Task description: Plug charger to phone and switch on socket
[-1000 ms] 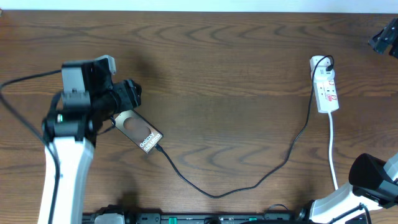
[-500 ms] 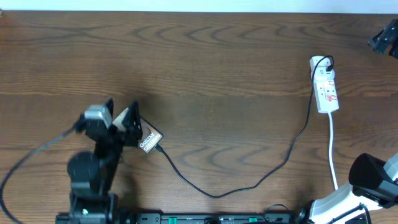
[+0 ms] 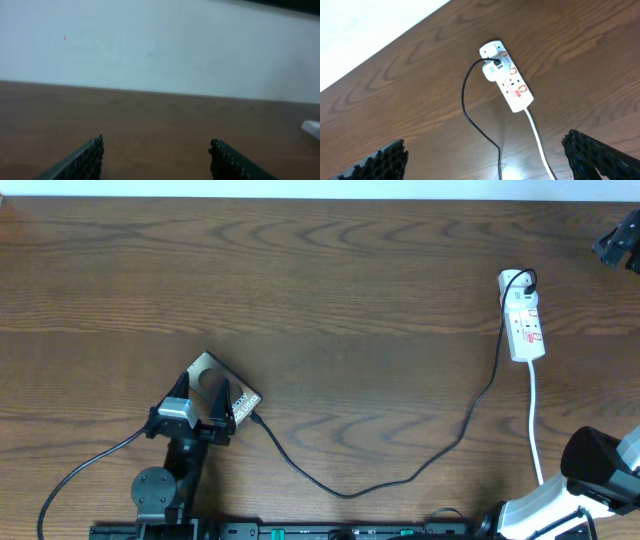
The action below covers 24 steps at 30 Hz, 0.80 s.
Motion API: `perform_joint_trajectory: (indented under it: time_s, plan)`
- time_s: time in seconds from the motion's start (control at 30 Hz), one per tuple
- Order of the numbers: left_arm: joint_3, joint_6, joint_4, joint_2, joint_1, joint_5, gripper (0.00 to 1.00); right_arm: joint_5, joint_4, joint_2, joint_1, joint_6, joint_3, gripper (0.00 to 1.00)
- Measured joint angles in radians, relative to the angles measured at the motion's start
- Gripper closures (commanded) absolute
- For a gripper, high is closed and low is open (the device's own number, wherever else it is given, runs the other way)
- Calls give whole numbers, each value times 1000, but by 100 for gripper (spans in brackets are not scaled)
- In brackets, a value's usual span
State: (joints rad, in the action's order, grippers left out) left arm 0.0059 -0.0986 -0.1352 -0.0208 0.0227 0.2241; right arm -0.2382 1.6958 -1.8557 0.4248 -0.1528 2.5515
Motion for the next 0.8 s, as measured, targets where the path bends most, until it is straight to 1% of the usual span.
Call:
perform_joint_trajectory:
  time_s: [0.17, 0.33, 0.8]
  plan:
    - [2, 9, 132, 8, -2, -21, 34, -1, 0, 0, 0, 0, 0, 1]
    - [6, 15, 143, 10, -6, -48, 34, 1, -1, 0, -1, 0, 0, 1]
    - [7, 18, 146, 10, -6, -51, 34, 0, 0, 0, -1, 0, 0, 1]
